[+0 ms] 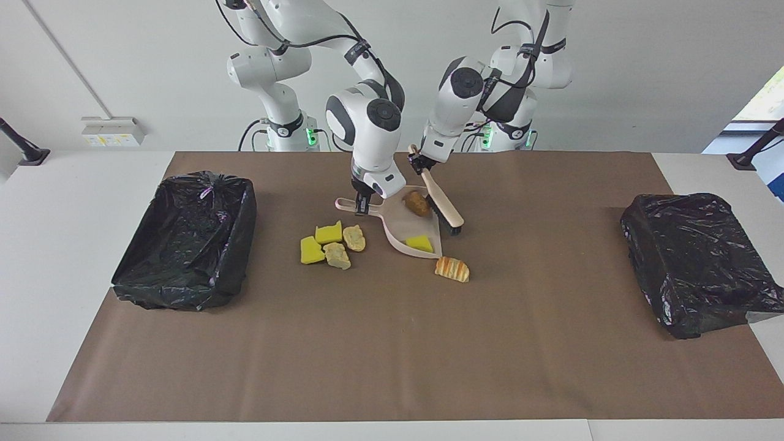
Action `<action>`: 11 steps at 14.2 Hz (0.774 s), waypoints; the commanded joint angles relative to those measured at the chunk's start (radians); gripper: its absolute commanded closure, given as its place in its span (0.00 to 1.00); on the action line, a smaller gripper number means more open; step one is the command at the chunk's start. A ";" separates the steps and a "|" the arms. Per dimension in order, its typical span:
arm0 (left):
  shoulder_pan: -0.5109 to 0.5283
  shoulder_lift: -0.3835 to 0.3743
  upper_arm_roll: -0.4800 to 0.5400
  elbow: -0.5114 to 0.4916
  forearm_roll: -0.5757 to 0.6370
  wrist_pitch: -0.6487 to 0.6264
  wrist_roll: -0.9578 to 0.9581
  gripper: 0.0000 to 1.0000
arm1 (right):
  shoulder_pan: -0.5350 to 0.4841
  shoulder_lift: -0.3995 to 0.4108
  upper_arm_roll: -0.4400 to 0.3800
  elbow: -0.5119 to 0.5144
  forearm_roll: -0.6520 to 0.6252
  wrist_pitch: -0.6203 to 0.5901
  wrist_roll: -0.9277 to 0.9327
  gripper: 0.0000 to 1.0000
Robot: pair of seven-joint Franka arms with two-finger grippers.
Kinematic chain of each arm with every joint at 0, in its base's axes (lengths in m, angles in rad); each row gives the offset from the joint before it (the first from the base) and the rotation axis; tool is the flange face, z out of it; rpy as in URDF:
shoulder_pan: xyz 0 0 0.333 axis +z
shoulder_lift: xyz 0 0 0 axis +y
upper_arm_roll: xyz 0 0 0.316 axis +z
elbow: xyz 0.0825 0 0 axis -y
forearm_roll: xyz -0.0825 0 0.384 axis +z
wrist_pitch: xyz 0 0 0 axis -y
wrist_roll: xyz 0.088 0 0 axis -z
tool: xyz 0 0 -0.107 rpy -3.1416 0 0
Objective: Sweep and dump trash in bin
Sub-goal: 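Sweep the scraps into the dustpan with the brush in the left gripper, then sweep the remaining scraps into the dustpan with the left gripper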
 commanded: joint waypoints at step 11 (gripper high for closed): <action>0.158 0.196 0.227 0.282 0.309 -0.111 0.894 1.00 | 0.010 -0.014 0.008 -0.015 -0.021 -0.053 0.217 1.00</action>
